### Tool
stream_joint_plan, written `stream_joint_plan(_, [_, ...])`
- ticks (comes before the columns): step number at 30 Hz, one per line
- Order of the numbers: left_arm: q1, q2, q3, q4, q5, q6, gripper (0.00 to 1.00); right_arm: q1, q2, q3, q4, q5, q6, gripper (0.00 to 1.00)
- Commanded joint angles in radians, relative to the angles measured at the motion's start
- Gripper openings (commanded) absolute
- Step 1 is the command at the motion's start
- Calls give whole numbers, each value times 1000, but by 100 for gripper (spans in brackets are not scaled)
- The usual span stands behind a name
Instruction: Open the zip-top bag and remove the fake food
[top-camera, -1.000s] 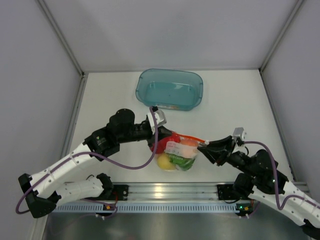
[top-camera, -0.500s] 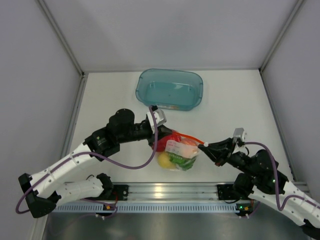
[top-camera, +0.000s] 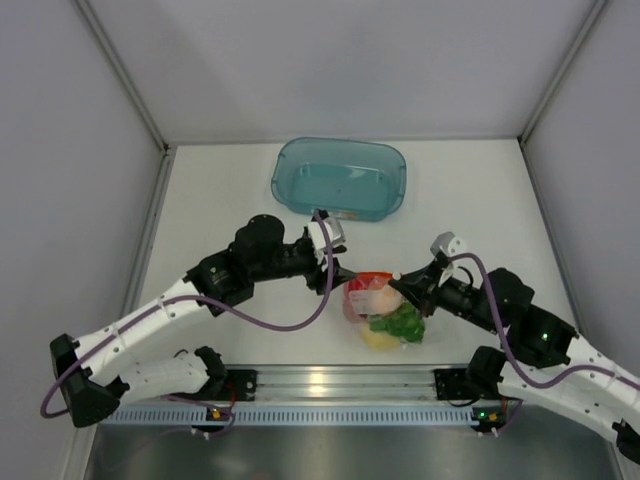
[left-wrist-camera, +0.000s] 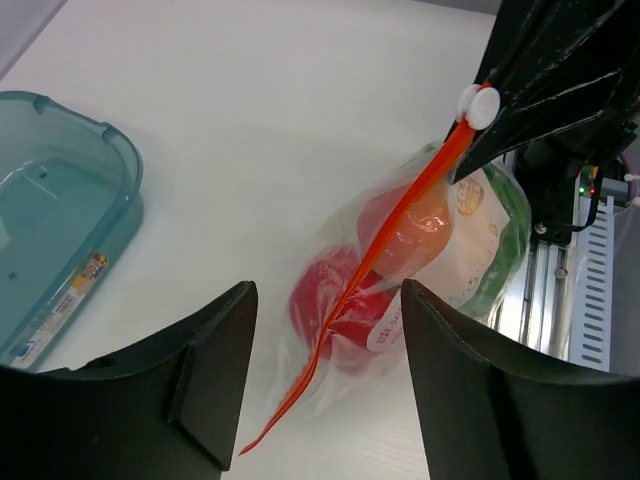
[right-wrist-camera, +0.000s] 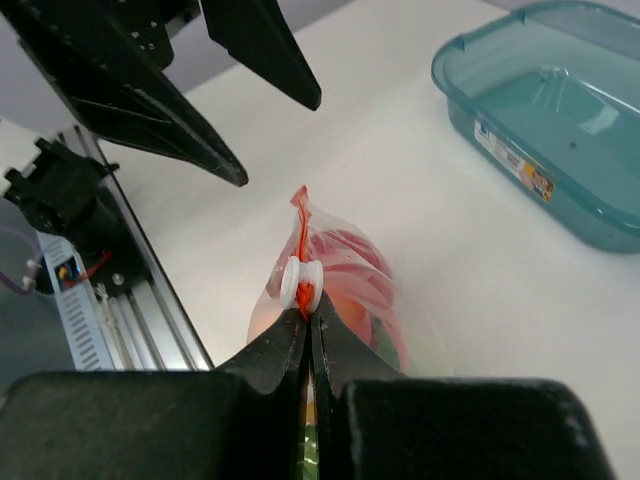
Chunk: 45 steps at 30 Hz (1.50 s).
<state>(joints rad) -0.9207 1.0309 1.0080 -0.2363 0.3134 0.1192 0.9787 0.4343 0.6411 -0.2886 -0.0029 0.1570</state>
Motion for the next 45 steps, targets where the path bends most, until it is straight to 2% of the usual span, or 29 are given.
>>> stream_joint_plan(1, [0, 29, 46, 69, 93, 11, 66, -2, 55, 115, -36, 34, -54, 0])
stream_joint_plan(2, [0, 35, 53, 69, 113, 13, 75, 0, 85, 127, -73, 26, -60, 0])
stream_joint_plan(5, [0, 64, 75, 90, 206, 27, 84, 0, 150, 183, -145, -18, -88, 0])
stream_joint_plan(6, [0, 70, 81, 106, 232, 27, 95, -2, 162, 204, -161, -40, -102, 0])
stream_joint_plan(12, [-1, 155, 101, 221, 368, -16, 98, 2, 193, 207, -170, -127, -137, 0])
stream_joint_plan(18, [-1, 210, 135, 226, 455, -35, 98, 2, 195, 195, -153, -200, -148, 0])
stream_joint_plan(22, [-1, 219, 139, 226, 466, -36, 85, 5, 190, 193, -150, -194, -148, 0])
stream_joint_plan(23, [0, 222, 141, 227, 469, -38, 72, 2, 190, 193, -149, -190, -148, 0])
stream_joint_plan(24, [-1, 224, 141, 226, 477, -39, 65, 3, 195, 193, -149, -178, -149, 0])
stream_joint_plan(26, [-1, 231, 141, 226, 483, -42, 54, 2, 193, 193, -144, -169, -146, 0])
stream_joint_plan(28, [-1, 236, 141, 226, 487, -47, 47, 3, 193, 190, -139, -163, -145, 0])
stream_joint_plan(29, [-1, 238, 141, 226, 493, -46, 39, 3, 190, 190, -138, -161, -145, 0])
stream_joint_plan(30, [-1, 241, 142, 226, 493, -47, 36, 3, 189, 190, -136, -152, -142, 0])
stream_joint_plan(34, [-1, 253, 141, 226, 495, -53, 37, 2, 176, 190, -133, -131, -140, 0])
stream_joint_plan(36, [-1, 261, 142, 226, 495, -55, 33, 3, 172, 190, -130, -126, -137, 0])
stream_joint_plan(37, [-1, 264, 141, 226, 492, -55, 34, 3, 170, 190, -129, -124, -137, 0])
stream_joint_plan(38, [-1, 268, 144, 226, 498, -58, 44, 3, 169, 189, -130, -123, -137, 0])
stream_joint_plan(39, [-1, 276, 145, 227, 500, -59, 45, 3, 169, 189, -132, -120, -137, 0])
stream_joint_plan(41, [-1, 278, 147, 227, 507, -59, 18, 3, 167, 186, -133, -114, -137, 0])
stream_joint_plan(42, [-1, 278, 146, 226, 501, -59, 11, 3, 167, 184, -133, -109, -136, 0])
stream_joint_plan(45, [-1, 271, 152, 226, 483, -75, 7, 3, 167, 181, -132, -105, -134, 0])
